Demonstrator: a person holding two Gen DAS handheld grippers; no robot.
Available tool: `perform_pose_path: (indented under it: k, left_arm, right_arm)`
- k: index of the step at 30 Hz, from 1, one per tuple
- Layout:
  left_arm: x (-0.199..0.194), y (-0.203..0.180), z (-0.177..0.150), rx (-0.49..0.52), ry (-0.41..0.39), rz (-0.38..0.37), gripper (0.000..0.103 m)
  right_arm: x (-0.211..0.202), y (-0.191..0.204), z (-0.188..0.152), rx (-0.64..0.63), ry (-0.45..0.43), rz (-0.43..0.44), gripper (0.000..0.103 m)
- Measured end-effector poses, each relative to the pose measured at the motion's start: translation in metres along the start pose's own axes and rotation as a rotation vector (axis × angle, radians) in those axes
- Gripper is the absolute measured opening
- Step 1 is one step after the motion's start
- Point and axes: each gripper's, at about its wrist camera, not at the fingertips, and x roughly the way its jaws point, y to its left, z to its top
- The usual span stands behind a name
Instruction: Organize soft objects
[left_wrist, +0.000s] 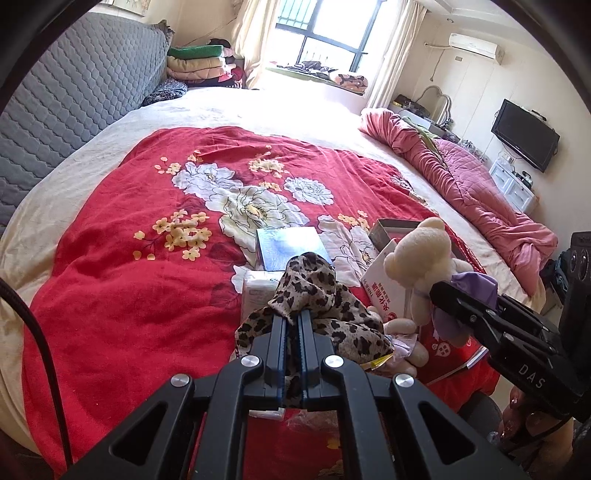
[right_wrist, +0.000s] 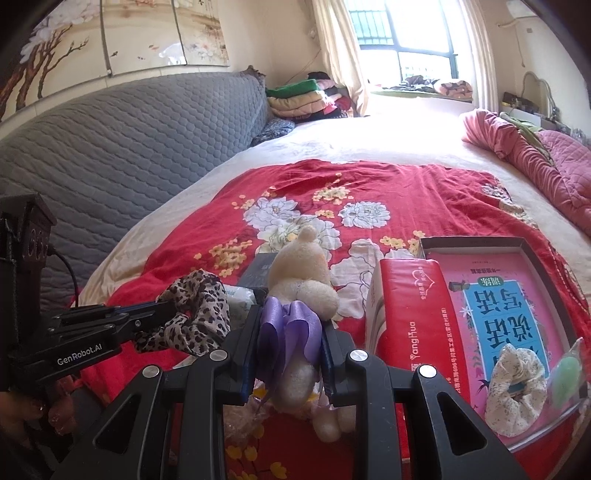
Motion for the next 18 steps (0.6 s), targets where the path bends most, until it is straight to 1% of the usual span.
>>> perform_pose_path:
  k: [9, 18]
  left_arm:
    - [-0.014, -0.026, 0.011, 0.031, -0.023, 0.012, 0.006]
    - [-0.023, -0.060, 0.024, 0.075, -0.044, 0.002, 0.006]
  right_arm:
    - [-0.029, -0.009, 0.007, 0.019, -0.066, -0.003, 0.029]
    - [-0.056, -0.020, 0.008, 0.047, -0.123, -0.002, 0.029]
